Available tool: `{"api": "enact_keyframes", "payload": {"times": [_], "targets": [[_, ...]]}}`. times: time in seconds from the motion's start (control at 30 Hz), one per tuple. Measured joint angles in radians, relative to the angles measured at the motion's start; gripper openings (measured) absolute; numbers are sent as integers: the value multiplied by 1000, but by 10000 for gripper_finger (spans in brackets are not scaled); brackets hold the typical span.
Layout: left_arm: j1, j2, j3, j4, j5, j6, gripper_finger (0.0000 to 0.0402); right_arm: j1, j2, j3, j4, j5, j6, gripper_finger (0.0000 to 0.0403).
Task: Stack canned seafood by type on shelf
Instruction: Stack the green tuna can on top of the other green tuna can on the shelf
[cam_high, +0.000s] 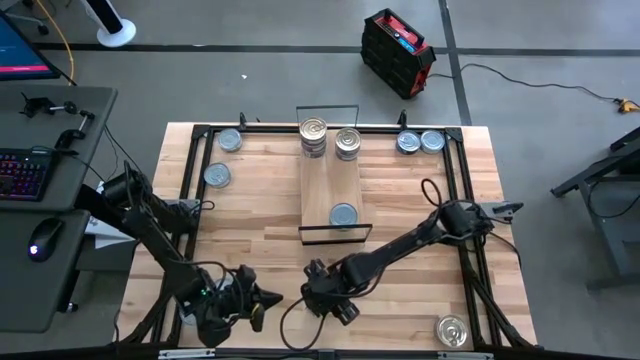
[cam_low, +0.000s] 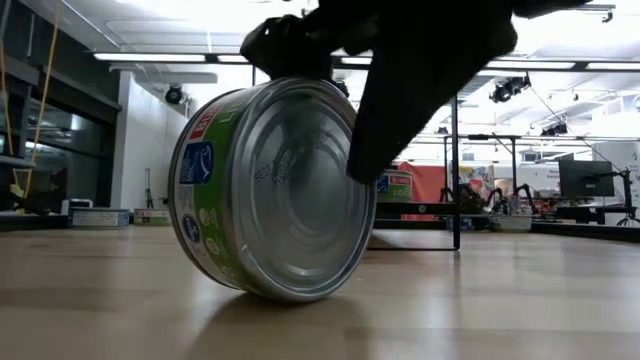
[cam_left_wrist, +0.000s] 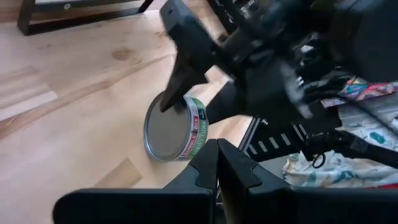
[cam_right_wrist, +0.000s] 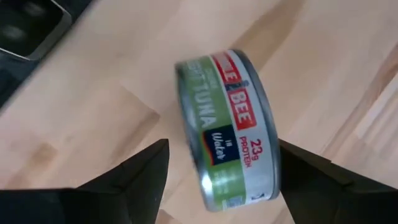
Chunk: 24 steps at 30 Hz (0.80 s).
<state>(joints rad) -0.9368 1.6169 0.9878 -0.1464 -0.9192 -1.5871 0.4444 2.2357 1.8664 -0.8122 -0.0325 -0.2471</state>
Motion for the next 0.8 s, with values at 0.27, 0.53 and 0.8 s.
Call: {"api": "enact_keyframes", "payload": {"times": [0.27,0.53,0.8], "targets": [[37,-1,0,19,0,11,0,21,-8,0,15,83,40,145],[109,-130,0,-44,3,233,0,100,-101,0,-142,99,317,107],[164,-342,0,-123,68,554,0,272,-242,-223,-226,114,733,107]]}}
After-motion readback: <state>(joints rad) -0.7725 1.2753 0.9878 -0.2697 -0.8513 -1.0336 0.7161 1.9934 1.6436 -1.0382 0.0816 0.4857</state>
